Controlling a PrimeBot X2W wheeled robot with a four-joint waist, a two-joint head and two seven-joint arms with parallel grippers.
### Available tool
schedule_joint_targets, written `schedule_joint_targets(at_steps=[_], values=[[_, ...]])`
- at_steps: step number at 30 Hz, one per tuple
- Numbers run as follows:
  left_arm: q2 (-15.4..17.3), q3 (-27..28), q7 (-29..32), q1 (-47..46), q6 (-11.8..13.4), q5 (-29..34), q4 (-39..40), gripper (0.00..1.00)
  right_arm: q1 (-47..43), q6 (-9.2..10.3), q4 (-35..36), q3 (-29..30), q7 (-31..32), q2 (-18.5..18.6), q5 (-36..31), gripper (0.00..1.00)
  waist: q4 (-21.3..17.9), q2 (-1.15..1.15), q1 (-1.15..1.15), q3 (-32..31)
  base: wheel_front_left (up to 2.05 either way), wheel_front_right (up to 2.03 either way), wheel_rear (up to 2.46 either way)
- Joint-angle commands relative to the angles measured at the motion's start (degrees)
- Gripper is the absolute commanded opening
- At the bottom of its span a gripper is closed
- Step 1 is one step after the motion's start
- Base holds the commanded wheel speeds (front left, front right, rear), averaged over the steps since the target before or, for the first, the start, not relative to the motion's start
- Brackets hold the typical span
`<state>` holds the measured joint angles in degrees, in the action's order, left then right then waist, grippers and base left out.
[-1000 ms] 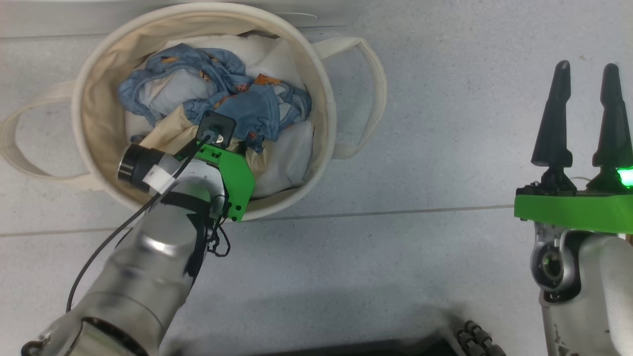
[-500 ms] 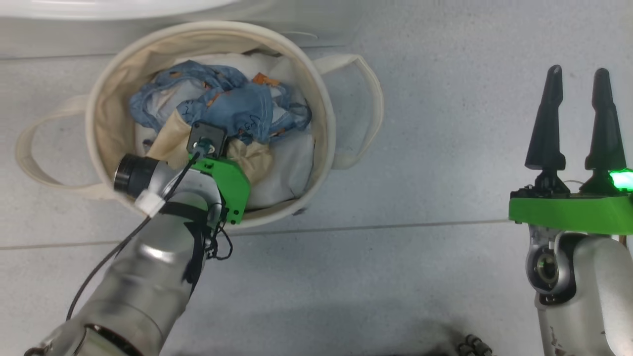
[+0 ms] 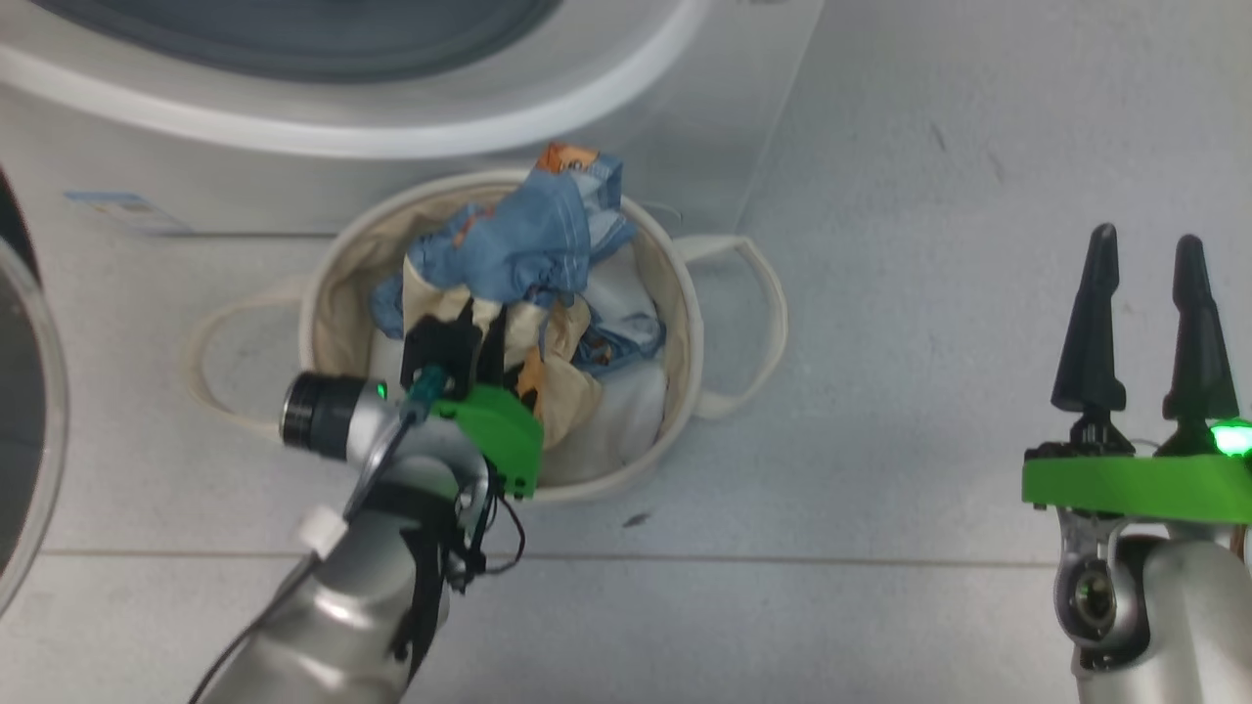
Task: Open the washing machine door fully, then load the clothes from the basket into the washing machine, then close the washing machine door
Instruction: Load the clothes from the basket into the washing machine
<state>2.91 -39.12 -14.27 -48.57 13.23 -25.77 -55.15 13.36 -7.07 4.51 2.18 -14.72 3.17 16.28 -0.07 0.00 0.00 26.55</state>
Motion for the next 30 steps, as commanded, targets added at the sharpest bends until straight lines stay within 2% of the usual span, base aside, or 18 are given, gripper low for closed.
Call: schedule_joint_targets(at_steps=[1,10,19,25,30], values=[[2.3,2.3,-0.7,2.7,1.0,1.3,3.2,0.0,-1.4,-0.42,1.6,-0.8,-0.3,-0.3,0.7,1.0,1.9,0.0,0.0,-4.5,0.0,0.0,0.0],[2.4,8.6,-0.7,14.6,1.3,6.8,16.7,0.0,-6.3,-0.42,1.3,-0.1,-0.3,-0.3,1.5,1.0,3.8,0.0,0.0,-13.0,0.0,0.0,0.0],[2.0,14.0,-0.7,24.3,-0.6,12.3,28.0,0.0,-10.6,-0.42,1.4,0.2,-0.3,-0.3,2.7,1.0,4.8,0.0,0.0,-20.0,0.0,0.0,0.0],[1.3,17.2,-0.7,28.7,-1.7,13.9,32.6,0.0,-12.2,-0.42,1.7,0.1,-0.3,-0.3,3.4,1.0,4.7,0.0,0.0,-21.9,0.0,0.0,0.0],[0.7,19.0,-0.7,29.6,-2.7,15.0,33.4,0.0,-12.8,-0.42,1.8,0.1,-0.3,-0.3,3.8,1.0,4.6,0.0,0.0,-21.9,0.0,0.0,0.0]])
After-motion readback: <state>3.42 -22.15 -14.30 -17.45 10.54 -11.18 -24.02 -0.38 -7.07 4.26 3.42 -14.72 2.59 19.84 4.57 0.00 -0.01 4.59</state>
